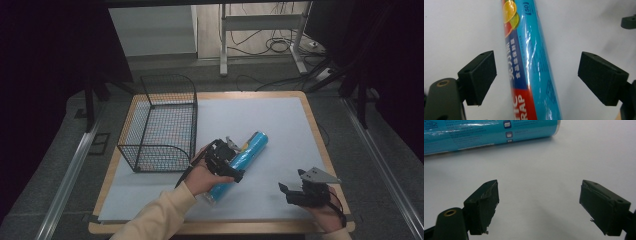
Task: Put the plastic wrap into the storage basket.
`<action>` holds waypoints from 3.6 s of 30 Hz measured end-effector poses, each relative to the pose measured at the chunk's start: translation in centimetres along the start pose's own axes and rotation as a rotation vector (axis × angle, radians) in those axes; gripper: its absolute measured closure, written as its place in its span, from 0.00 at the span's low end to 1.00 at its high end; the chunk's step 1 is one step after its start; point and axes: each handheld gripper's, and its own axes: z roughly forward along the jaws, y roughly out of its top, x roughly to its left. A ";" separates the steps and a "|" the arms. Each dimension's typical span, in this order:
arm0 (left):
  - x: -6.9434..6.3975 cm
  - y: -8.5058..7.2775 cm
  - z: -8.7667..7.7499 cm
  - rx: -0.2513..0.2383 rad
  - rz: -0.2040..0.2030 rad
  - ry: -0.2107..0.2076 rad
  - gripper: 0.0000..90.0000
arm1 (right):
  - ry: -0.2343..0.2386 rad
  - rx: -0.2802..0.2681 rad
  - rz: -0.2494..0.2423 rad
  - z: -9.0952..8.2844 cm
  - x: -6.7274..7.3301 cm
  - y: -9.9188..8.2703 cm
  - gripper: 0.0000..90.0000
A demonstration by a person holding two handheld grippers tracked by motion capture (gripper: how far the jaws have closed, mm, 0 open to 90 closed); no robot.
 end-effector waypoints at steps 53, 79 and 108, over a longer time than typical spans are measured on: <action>2.6 2.3 6.0 0.270 -0.090 -0.066 0.34 | -0.031 0.009 0.013 -0.1 -0.6 0.0 0.18; 3.2 4.5 1.7 0.134 -0.044 -0.055 0.35 | -0.035 0.000 0.023 -0.3 -0.7 0.0 0.18; 5.2 6.8 -2.0 0.040 -0.074 -0.069 0.35 | -0.033 0.003 0.016 -0.1 -0.7 -0.1 0.18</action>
